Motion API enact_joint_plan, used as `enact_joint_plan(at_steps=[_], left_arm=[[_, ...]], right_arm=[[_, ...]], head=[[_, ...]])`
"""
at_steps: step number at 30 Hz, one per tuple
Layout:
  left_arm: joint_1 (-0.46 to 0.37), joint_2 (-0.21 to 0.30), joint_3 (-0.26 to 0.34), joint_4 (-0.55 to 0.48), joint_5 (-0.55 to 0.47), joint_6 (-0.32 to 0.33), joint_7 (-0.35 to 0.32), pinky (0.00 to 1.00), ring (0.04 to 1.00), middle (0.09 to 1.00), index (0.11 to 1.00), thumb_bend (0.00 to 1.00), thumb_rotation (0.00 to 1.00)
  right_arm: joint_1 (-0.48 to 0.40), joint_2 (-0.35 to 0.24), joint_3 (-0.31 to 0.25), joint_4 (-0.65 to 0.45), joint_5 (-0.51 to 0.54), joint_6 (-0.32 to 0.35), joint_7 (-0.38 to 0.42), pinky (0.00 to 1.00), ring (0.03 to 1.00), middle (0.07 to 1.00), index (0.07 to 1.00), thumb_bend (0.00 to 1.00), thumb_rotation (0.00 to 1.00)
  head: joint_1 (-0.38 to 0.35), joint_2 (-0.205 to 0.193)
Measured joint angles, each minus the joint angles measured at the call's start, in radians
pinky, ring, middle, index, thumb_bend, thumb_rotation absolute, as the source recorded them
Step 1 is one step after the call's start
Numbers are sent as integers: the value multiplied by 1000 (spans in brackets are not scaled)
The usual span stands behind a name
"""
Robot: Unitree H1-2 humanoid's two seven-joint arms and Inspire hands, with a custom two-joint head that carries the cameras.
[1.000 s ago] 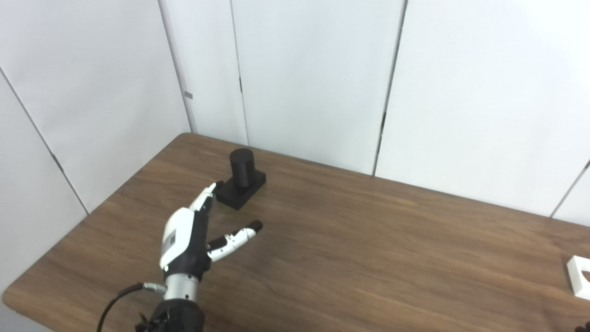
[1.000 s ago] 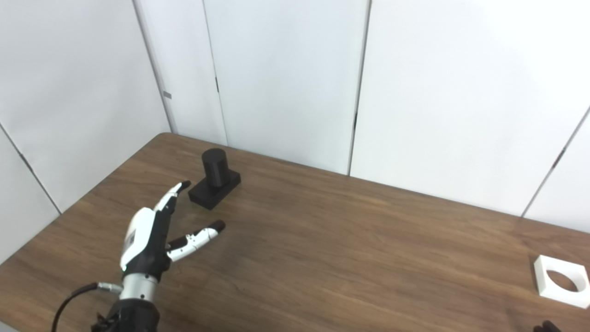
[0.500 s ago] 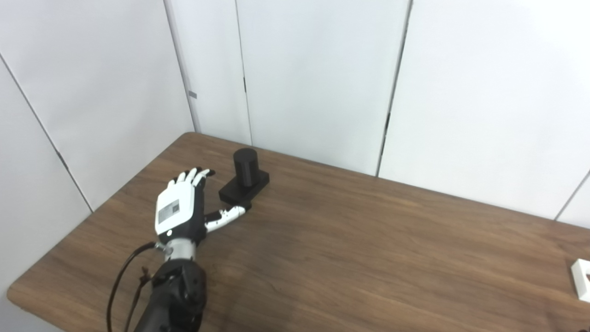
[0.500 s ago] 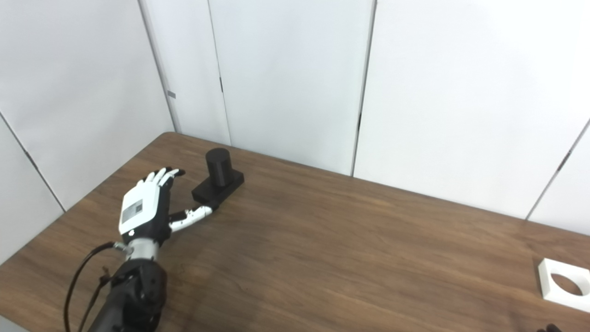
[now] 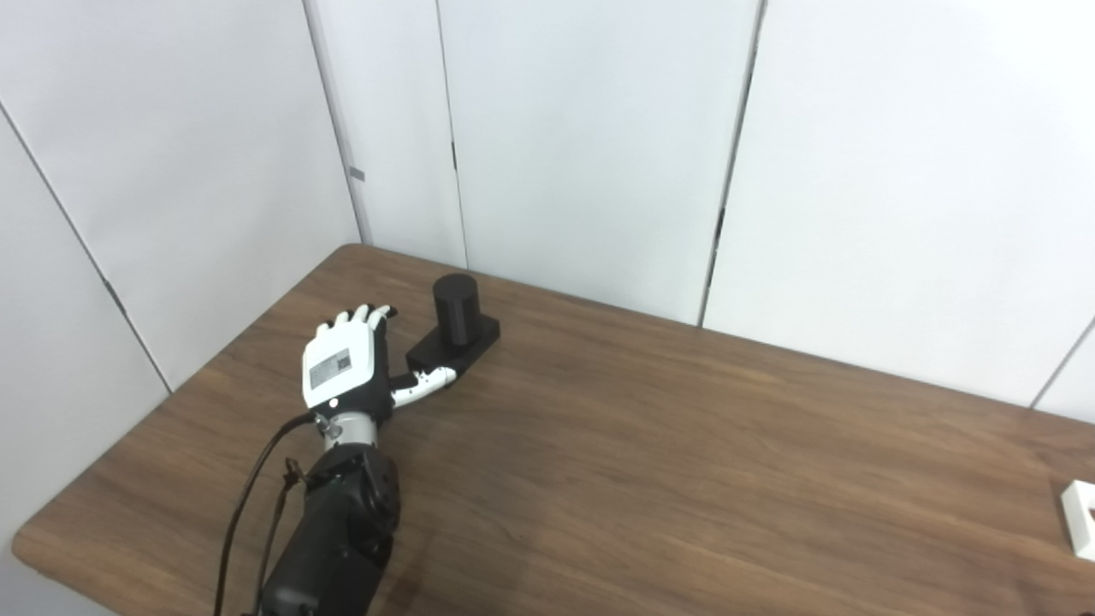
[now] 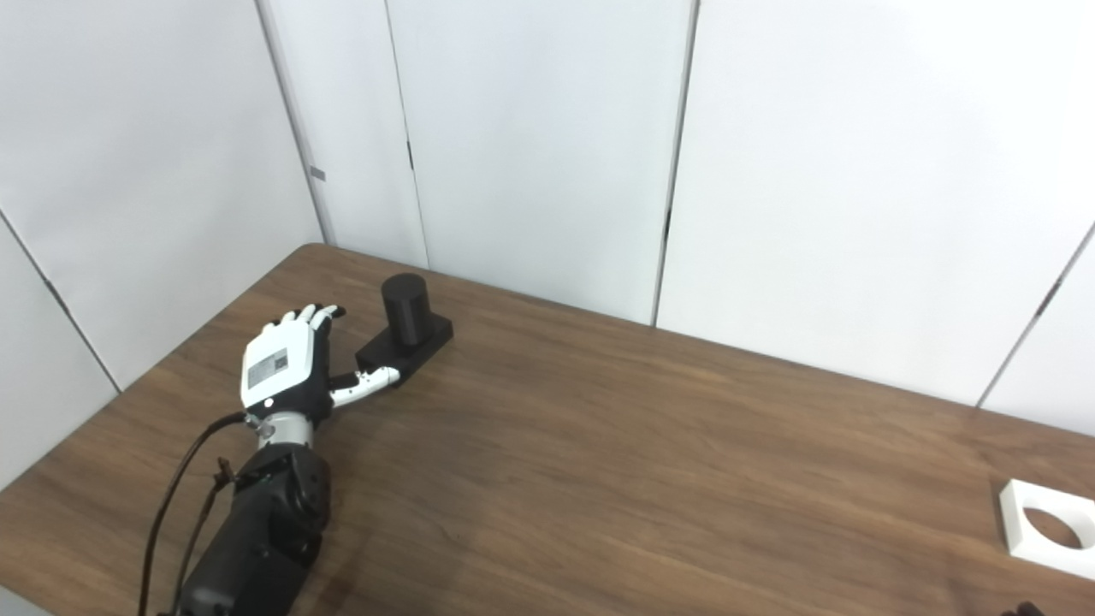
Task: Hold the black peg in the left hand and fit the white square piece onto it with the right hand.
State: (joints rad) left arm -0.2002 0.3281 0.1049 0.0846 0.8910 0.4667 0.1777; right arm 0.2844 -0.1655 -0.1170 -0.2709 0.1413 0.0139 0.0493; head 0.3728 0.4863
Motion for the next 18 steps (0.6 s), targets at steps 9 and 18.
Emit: enact_joint_plan(at_steps=[9, 18], left_arm=[[-61, 1, -21, 121, -6, 1, -7, 945, 944, 926, 844, 969, 675], [-118, 1, -43, 223, -22, 0, 9, 933, 934, 911, 837, 974, 655]], right_arm=[[3, 8, 0, -7, -1, 9, -3, 836, 884, 881, 888, 728, 1000], [3, 10, 1, -7, -10, 8, -4, 840, 883, 879, 886, 730, 1000]], head=[[-8, 3], [-15, 2]])
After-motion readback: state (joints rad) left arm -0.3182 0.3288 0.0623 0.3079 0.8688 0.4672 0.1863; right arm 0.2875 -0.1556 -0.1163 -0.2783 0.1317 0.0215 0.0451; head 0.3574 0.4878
